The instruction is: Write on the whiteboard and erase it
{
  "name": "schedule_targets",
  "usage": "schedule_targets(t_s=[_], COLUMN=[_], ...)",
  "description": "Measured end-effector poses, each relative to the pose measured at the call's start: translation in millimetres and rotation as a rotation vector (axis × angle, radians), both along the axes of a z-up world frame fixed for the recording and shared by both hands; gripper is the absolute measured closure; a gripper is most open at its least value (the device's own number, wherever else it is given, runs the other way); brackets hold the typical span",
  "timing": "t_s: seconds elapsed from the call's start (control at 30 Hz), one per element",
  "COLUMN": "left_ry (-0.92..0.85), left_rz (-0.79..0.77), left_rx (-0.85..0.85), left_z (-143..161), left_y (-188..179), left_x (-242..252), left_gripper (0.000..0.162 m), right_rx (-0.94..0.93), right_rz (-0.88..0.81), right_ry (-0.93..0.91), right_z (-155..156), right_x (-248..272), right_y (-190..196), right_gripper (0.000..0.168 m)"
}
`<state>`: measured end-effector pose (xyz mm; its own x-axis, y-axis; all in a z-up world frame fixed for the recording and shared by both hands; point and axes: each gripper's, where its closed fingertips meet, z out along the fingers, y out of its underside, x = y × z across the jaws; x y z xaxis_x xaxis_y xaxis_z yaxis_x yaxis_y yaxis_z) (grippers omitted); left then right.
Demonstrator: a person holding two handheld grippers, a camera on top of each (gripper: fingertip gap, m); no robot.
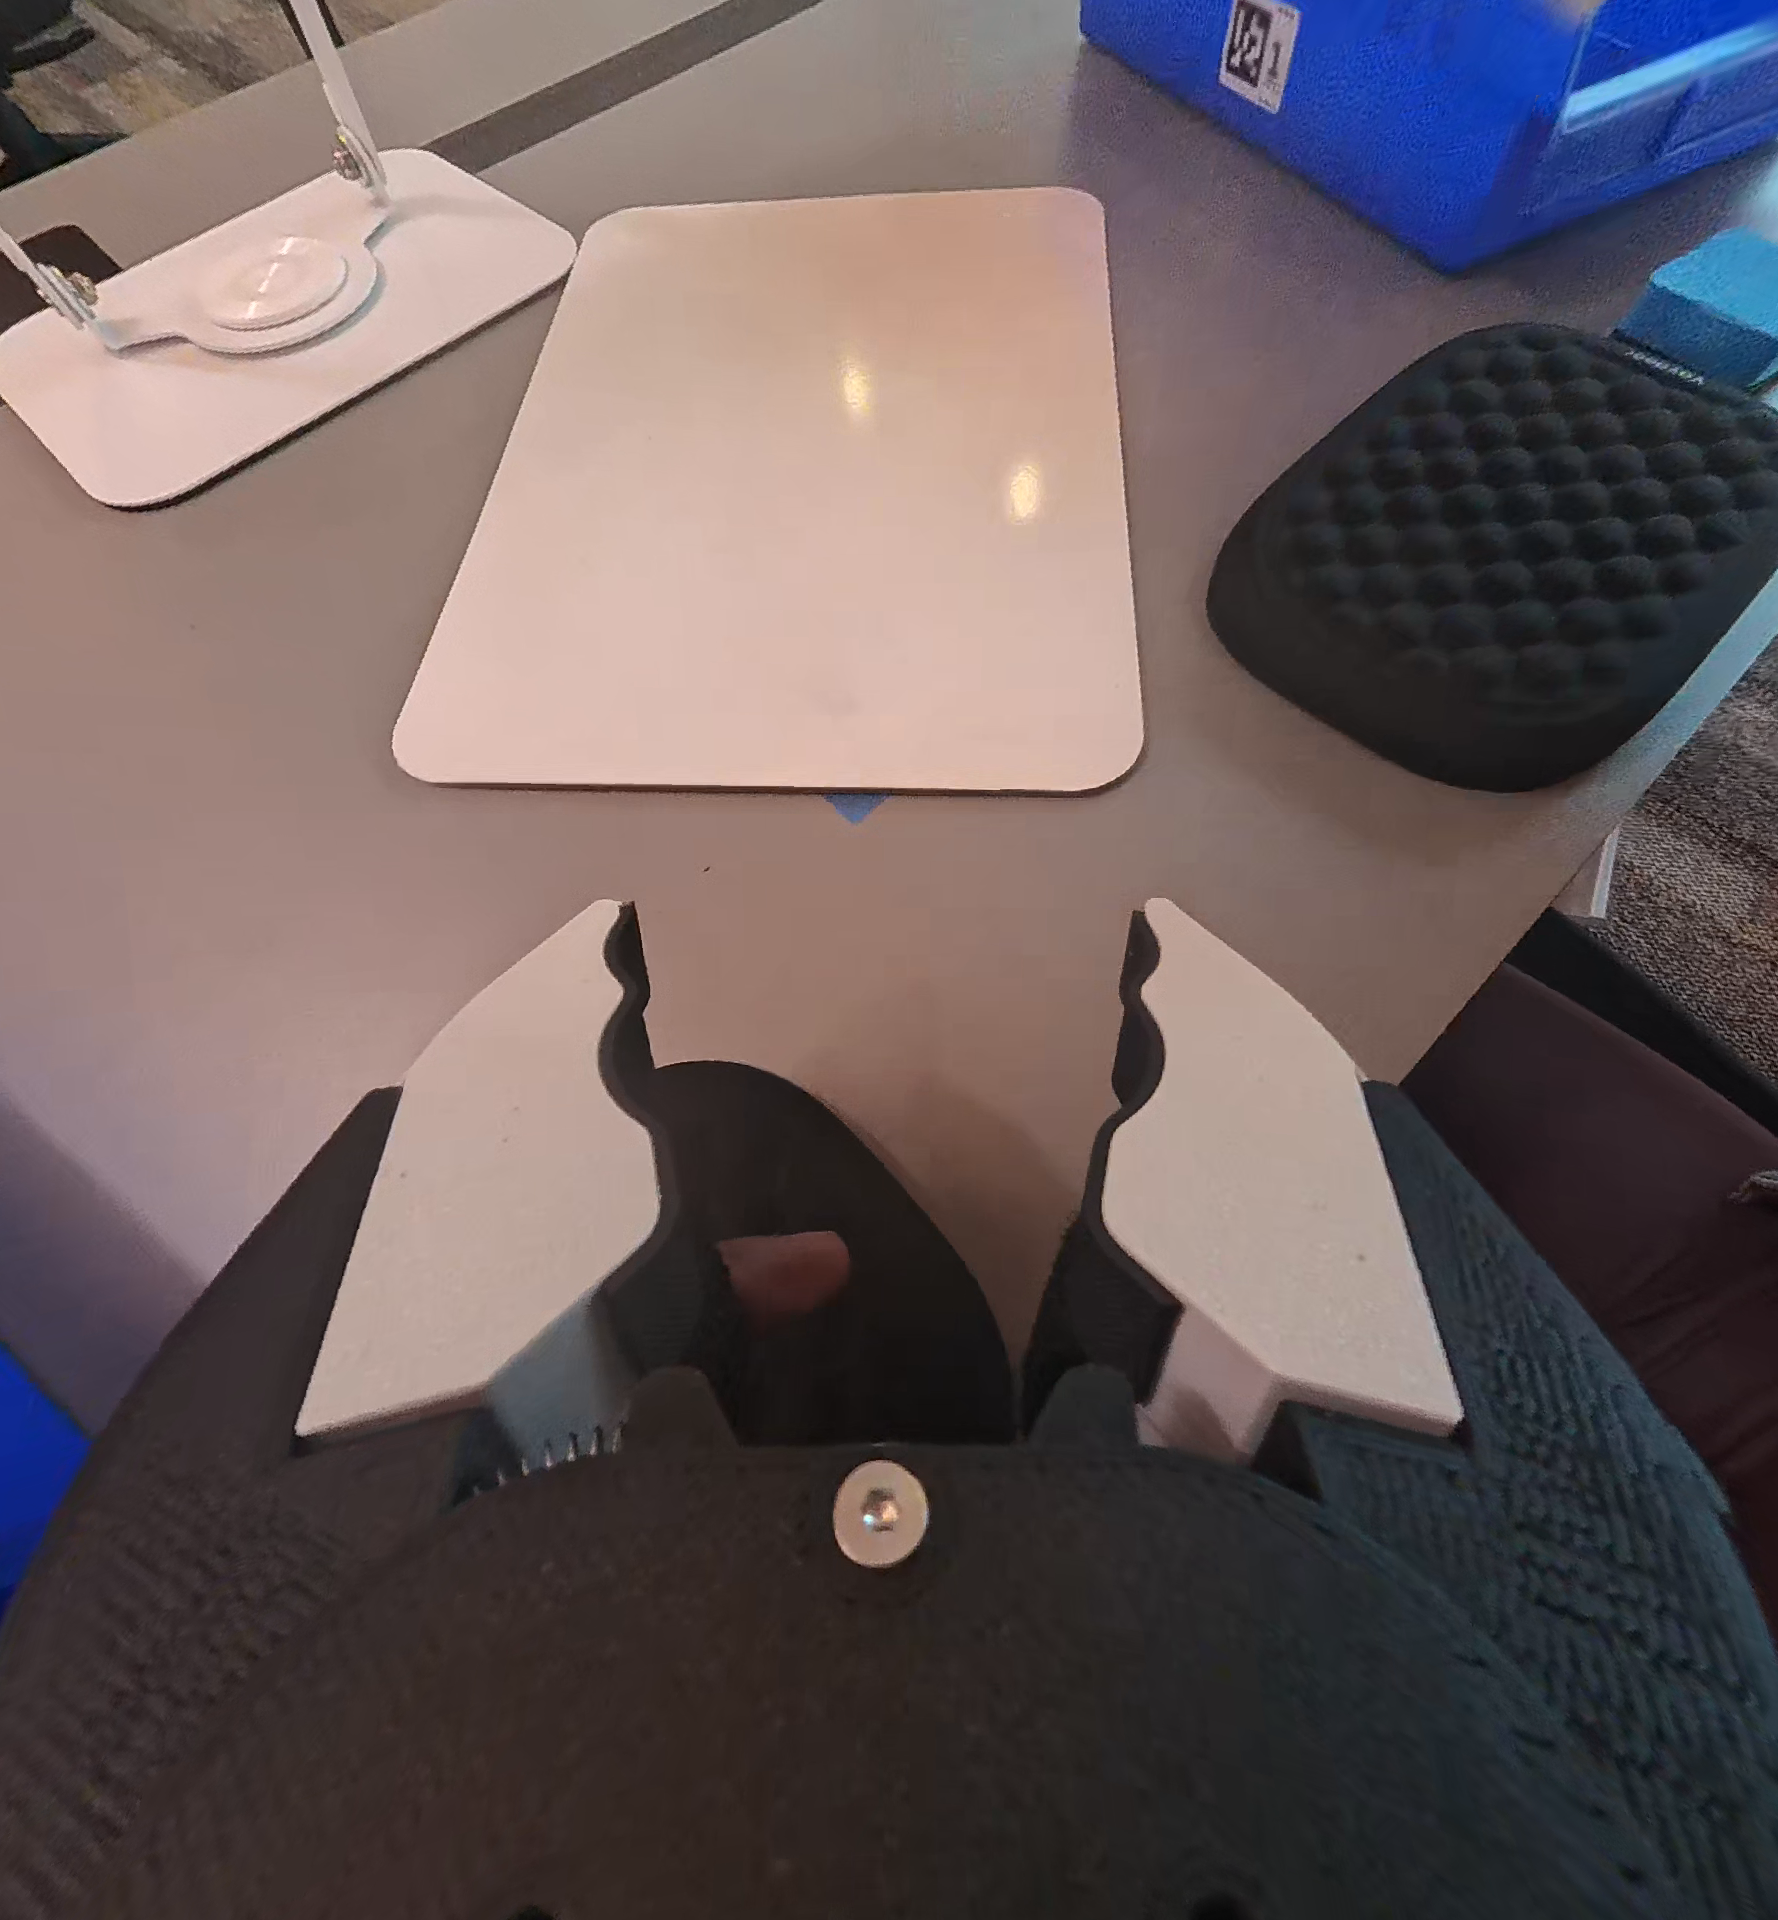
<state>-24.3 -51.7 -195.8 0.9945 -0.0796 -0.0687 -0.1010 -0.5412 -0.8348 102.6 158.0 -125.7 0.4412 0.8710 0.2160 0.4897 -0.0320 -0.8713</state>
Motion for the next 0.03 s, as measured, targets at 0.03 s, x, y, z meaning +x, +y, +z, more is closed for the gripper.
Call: schedule_targets(t_s=[0.03], left_ry=[0.001], left_rz=[-0.002], left_rx=[0.003], left_z=[0.2], left_y=[0.3], left_x=[1.1], left_gripper=[0.074], right_rx=[0.016], right_rz=[-0.070], right_ry=[0.013], right_z=[10.0], right_x=[20.4], right_y=[18.4], right_gripper=[0.150])
